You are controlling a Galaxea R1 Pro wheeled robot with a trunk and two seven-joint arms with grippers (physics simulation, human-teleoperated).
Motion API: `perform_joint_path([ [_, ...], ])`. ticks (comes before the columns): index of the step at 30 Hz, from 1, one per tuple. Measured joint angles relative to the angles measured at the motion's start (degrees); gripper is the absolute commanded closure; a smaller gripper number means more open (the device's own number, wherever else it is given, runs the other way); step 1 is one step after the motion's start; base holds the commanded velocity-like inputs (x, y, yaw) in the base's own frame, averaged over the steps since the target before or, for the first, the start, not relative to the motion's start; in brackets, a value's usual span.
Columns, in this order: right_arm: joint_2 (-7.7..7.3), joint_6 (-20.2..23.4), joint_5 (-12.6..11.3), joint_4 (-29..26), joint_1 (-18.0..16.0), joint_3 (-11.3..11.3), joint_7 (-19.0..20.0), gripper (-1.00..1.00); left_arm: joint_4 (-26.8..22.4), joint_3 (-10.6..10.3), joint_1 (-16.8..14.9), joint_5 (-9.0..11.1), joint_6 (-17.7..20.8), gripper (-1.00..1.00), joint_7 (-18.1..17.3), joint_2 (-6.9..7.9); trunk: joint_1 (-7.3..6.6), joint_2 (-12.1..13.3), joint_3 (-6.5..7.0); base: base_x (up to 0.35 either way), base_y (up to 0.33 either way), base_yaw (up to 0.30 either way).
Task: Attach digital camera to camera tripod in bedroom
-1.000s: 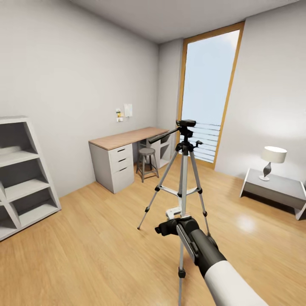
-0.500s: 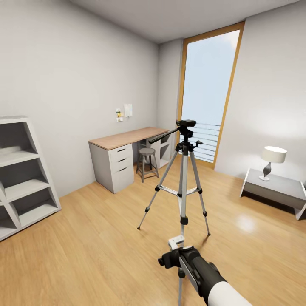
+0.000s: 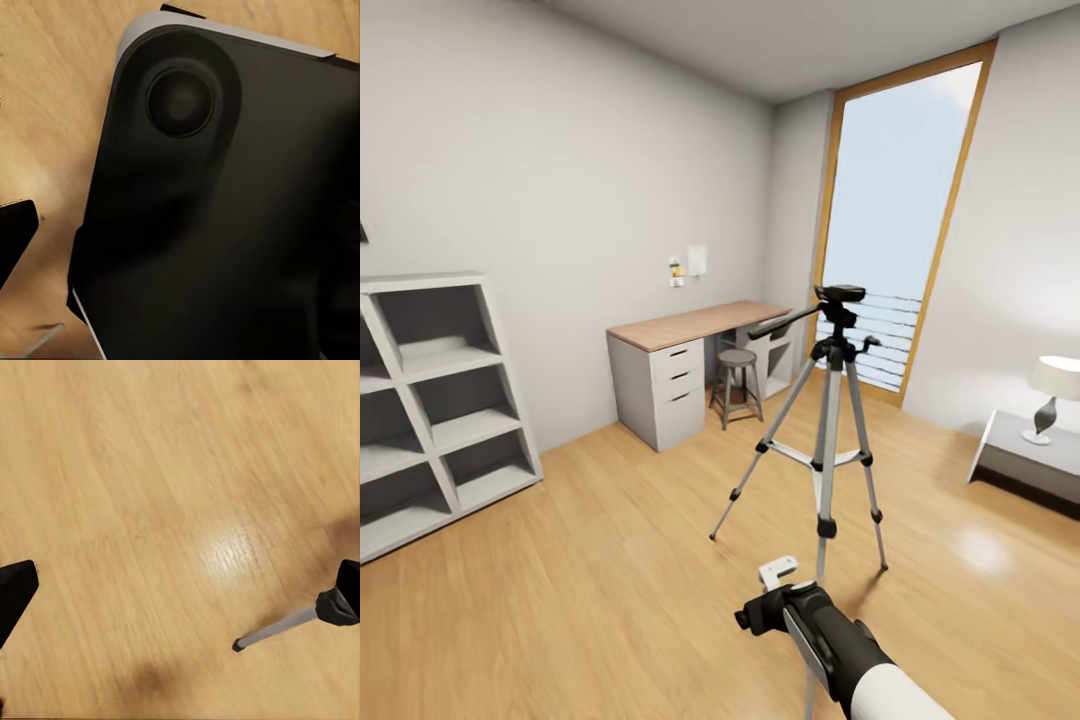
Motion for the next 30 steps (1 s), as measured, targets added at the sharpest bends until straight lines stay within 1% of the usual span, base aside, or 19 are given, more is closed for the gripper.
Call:
perform_joint_path([
  [2, -0.02, 0.0, -0.1, 0.6, 0.0, 0.0, 0.0, -1.00, 0.0, 0.0, 0.0, 0.3, 0.0, -1.00, 0.0, 0.06, 0.00, 0.0, 0.04, 0.000, 0.000, 0.291],
  [3, -0.03, 0.0, -0.1, 1.2, 0.0, -0.1, 0.0, -1.00, 0.0, 0.0, 0.0, 0.7, 0.0, -1.00, 0.0, 0.08, 0.00, 0.0, 0.06, 0.000, 0.000, 0.291],
  [6, -0.08, -0.1, 0.1, 2.6, 0.0, -0.1, -0.1, -1.00, 0.0, 0.0, 0.0, 3.6, 0.0, -1.00, 0.0, 0.11, 0.00, 0.0, 0.12, 0.000, 0.000, 0.291],
  [8, -0.10, -0.1, 0.1, 2.9, 0.0, -0.1, -0.1, -1.00, -0.1, -0.1, 0.0, 4.5, 0.0, -1.00, 0.0, 0.12, 0.00, 0.0, 0.16, 0.000, 0.000, 0.291],
  [13, -0.18, -0.1, 0.0, 3.1, 0.0, -0.2, -0.3, -1.00, -0.1, -0.1, 0.0, 5.3, 0.0, -1.00, 0.0, 0.12, 0.00, 0.0, 0.27, 0.000, 0.000, 0.291],
  [14, -0.15, -0.4, 0.0, 3.9, 0.0, -0.2, -0.4, -1.00, -0.1, -0.1, 0.0, 5.5, 0.0, -1.00, 0.0, 0.15, 0.00, 0.0, 0.27, 0.000, 0.000, 0.291],
  [17, -0.08, -2.1, 0.1, 6.5, 0.0, -0.2, -0.4, -1.00, -0.1, -0.1, 0.0, 5.6, 0.0, -1.00, 0.0, 0.19, 0.00, 0.0, 0.29, 0.002, 0.000, 0.291],
  [21, -0.05, -4.8, 0.0, 8.1, 0.0, -0.2, -0.4, -1.00, -0.1, 0.0, 0.0, 5.7, 0.0, -1.00, 0.0, 0.22, -0.01, 0.0, 0.29, 0.065, 0.000, 0.291],
  [26, -0.04, -6.6, -0.1, 11.0, 0.0, -0.2, -0.4, -1.00, -1.0, 0.0, 0.0, 5.8, 0.0, -1.00, 0.0, 0.40, -0.03, 0.0, 0.29, 0.211, 0.000, 0.291],
  [27, -0.15, -8.5, 0.0, 14.8, 0.0, -0.2, -0.4, -1.00, -2.7, 0.0, 0.0, 6.9, 0.0, -1.00, 0.5, 0.52, -0.03, 0.0, 0.29, 0.307, 0.000, 0.291],
  [28, -0.16, -9.0, 0.0, 15.4, 0.0, -0.1, -0.4, -1.00, -2.9, 0.0, 0.0, 7.3, 0.0, -1.00, 0.6, 0.58, -0.03, 0.0, 0.30, 0.312, 0.000, 0.291],
  [30, -0.20, -10.7, 0.1, 17.2, 0.0, -0.1, -0.5, -1.00, -3.2, 0.0, 0.0, 9.6, 0.0, -1.00, 1.0, 0.99, -0.03, 0.0, 0.29, 0.316, 0.000, 0.291],
])
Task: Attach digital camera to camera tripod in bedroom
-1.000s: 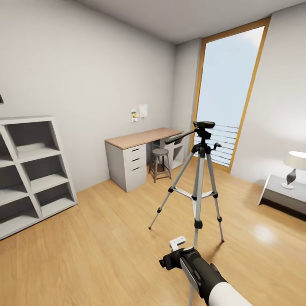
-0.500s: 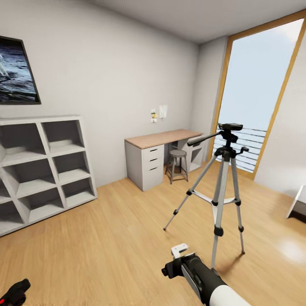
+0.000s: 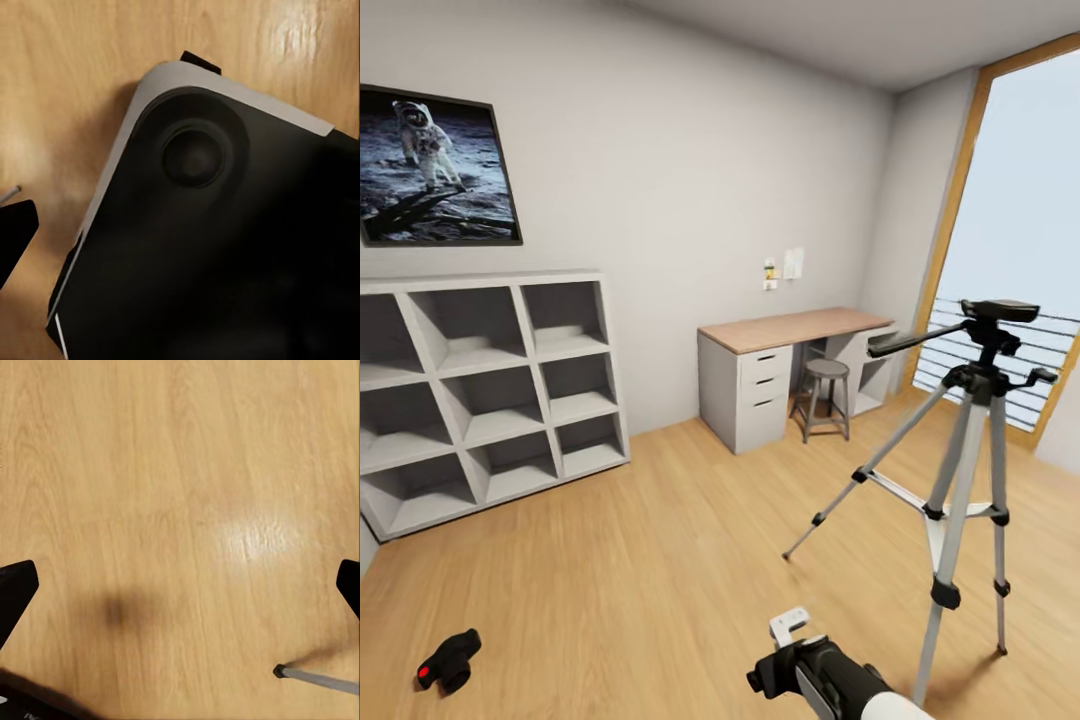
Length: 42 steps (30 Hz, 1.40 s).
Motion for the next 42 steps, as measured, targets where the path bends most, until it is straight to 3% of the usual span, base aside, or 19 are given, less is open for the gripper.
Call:
perform_joint_path([
  [2, -0.02, -1.7, 0.0, 2.3, 0.0, 0.0, 0.0, -1.00, -0.2, -0.1, 0.0, 3.1, 0.0, -1.00, 0.2, 0.35, 0.00, 0.0, 0.00, 0.319, 0.000, 0.291],
  [8, -0.06, -4.5, 0.0, 5.4, 0.0, -0.1, -0.1, -1.00, -0.2, -0.1, 0.0, 5.2, 0.1, -1.00, 0.2, 0.95, 0.00, 0.0, 0.00, 0.321, 0.000, 0.291],
  [12, -0.39, -5.1, 0.0, 8.2, 0.0, -0.2, -0.1, -1.00, -0.2, -0.1, 0.0, 5.4, 0.3, -1.00, 0.2, 1.03, 0.00, 0.0, 0.00, 0.321, 0.000, 0.291],
  [14, -1.25, -5.3, 0.0, 12.7, 0.0, 0.0, -0.1, -1.00, -0.1, -0.1, 0.0, 5.5, 0.2, -1.00, 0.2, 1.03, 0.00, 0.0, 0.00, 0.321, 0.000, 0.291],
  [17, -2.11, -5.0, 0.0, 14.9, 1.2, 0.0, -0.1, -1.00, 0.1, -0.1, 0.0, 5.5, 0.2, -1.00, 0.2, 0.97, 0.00, 0.0, -0.01, 0.321, 0.000, 0.291],
  [22, -4.37, -5.1, 0.0, 15.7, 6.3, 0.1, -0.2, -1.00, 0.3, 0.0, 0.0, 5.6, 0.1, -1.00, 0.2, 0.85, 0.02, 0.0, -0.01, 0.181, 0.000, 0.213],
  [30, -7.22, -5.3, 0.1, 15.8, 11.3, 0.2, -0.3, -1.00, 0.3, 0.0, 0.0, 5.6, 0.0, -1.00, 0.2, 0.81, 0.02, 0.0, -0.01, 0.050, 0.000, 0.028],
  [35, -8.11, -8.7, 0.1, 15.8, 13.8, 0.2, -0.4, -1.00, 0.5, 0.0, 0.0, 5.6, 0.0, -1.00, 0.2, 0.88, 0.01, 0.0, 0.00, 0.248, 0.000, 0.001],
  [37, -8.37, -12.0, 0.1, 15.8, 14.8, 0.2, -0.6, -1.00, 0.7, 0.0, 0.0, 5.7, 0.1, -1.00, 0.2, 0.91, 0.00, 0.0, 0.00, 0.308, 0.000, 0.000],
  [42, -8.49, -13.6, 0.1, 15.8, 15.2, 0.3, -1.0, -1.00, 0.8, 0.0, 0.0, 5.8, 0.1, -1.00, 0.2, 0.90, 0.00, 0.0, 0.00, 0.318, 0.000, 0.000],
])
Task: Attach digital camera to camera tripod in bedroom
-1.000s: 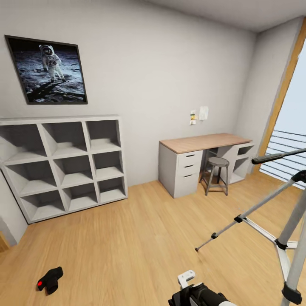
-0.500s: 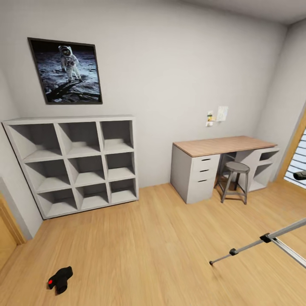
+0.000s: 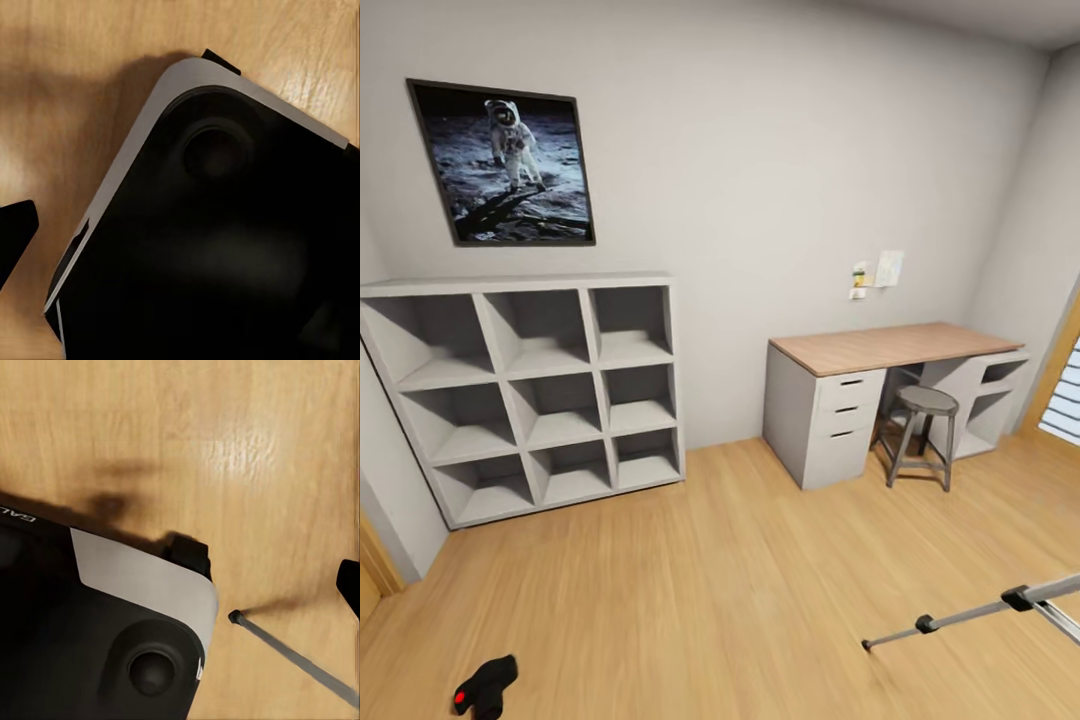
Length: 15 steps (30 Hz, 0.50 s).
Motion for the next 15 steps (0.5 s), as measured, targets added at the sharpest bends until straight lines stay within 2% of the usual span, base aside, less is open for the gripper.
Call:
perform_joint_path([
  [15, -0.23, -1.0, -0.1, 0.0, 0.1, 0.0, -0.1, -1.00, 0.0, 0.0, 0.0, 0.1, 0.0, -1.00, 0.0, 0.00, 0.00, 0.0, 0.00, 0.325, 0.000, 0.000],
])
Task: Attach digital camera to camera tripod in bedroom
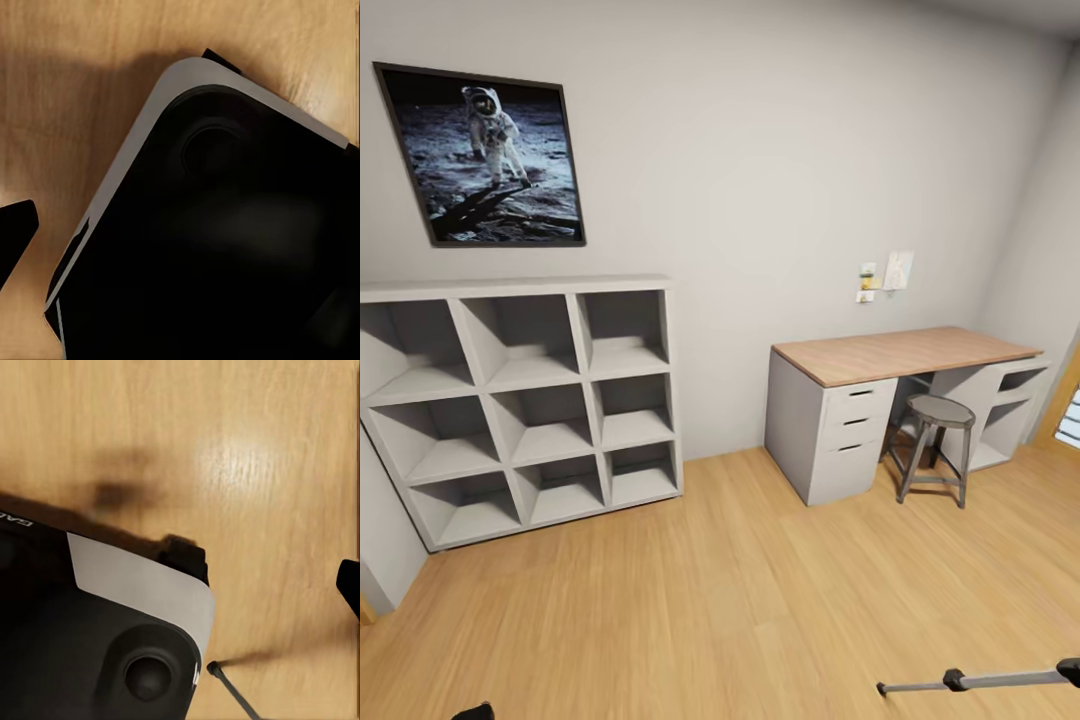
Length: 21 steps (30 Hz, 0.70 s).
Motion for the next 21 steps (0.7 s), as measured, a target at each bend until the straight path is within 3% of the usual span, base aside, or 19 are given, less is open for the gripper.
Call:
perform_joint_path([
  [21, -0.09, -0.2, 0.0, 0.0, 0.0, 0.0, -0.2, -1.00, 0.0, 0.1, 0.0, 0.1, 0.0, -1.00, 0.1, 0.00, 0.00, 0.0, 0.00, 0.325, 0.000, 0.000],
])
